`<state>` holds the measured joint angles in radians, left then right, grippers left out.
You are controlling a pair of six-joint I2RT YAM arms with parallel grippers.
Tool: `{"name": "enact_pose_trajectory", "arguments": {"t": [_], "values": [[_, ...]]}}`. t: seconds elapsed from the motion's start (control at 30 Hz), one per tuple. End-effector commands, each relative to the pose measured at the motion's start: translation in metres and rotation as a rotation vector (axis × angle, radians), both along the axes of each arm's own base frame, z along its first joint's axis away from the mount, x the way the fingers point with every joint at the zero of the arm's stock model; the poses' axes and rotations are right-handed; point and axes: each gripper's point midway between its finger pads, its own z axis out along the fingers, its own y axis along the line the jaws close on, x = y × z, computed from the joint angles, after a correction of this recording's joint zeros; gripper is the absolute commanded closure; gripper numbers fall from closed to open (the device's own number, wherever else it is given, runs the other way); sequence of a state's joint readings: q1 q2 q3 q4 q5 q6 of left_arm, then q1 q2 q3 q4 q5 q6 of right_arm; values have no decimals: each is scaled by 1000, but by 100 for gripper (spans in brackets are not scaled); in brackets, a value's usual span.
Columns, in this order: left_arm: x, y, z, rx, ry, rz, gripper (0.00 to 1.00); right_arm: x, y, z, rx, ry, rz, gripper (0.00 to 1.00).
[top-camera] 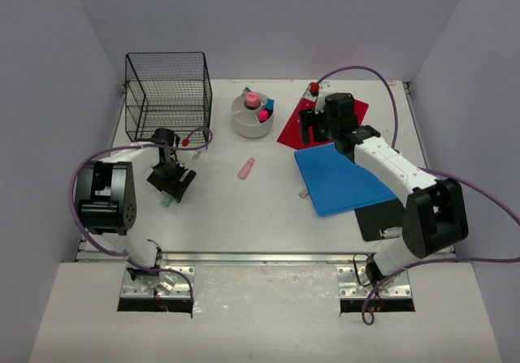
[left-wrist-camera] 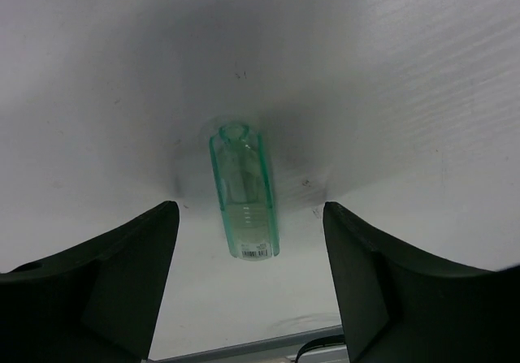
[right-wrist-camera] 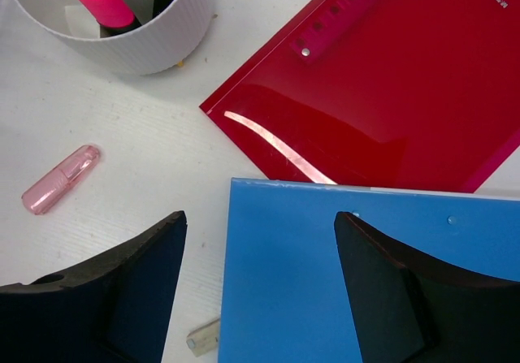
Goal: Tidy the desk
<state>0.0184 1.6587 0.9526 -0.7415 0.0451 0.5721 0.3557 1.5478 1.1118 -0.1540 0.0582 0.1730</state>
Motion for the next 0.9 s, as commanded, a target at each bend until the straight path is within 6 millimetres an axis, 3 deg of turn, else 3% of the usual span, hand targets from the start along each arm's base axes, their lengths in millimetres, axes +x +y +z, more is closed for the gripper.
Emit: {"name": "enact_pose_trajectory", "arguments": {"t": [0.0, 0.2, 0.43, 0.53, 0.6, 0.7, 0.73, 0.8, 0.87], "values": [[24, -9, 0, 12, -53, -19, 32, 2, -1, 13, 25, -30, -10, 27], [31, -21, -12, 24, -37, -57, 42, 3, 4, 12, 43, -14, -3, 28], [31, -30, -13, 35, -33, -105, 74, 2, 3, 14, 32, -24, 12, 30], [31, -32, -5, 24, -44, -117, 82, 2, 3, 15, 31, -30, 15, 30], [31, -49, 13, -67, -64, -135, 85, 4, 3, 16, 32, -33, 17, 30], [48, -82, 62, -239, -183, -178, 94, 5, 3, 17, 36, -34, 9, 30], [49, -83, 73, -247, -213, -186, 98, 6, 2, 18, 38, -34, 5, 30], [65, -111, 130, -400, -406, -238, 100, 6, 1, 18, 44, -31, -4, 29], [68, -133, 169, -538, -545, -233, 100, 5, 0, 16, 46, -23, -13, 28]]}}
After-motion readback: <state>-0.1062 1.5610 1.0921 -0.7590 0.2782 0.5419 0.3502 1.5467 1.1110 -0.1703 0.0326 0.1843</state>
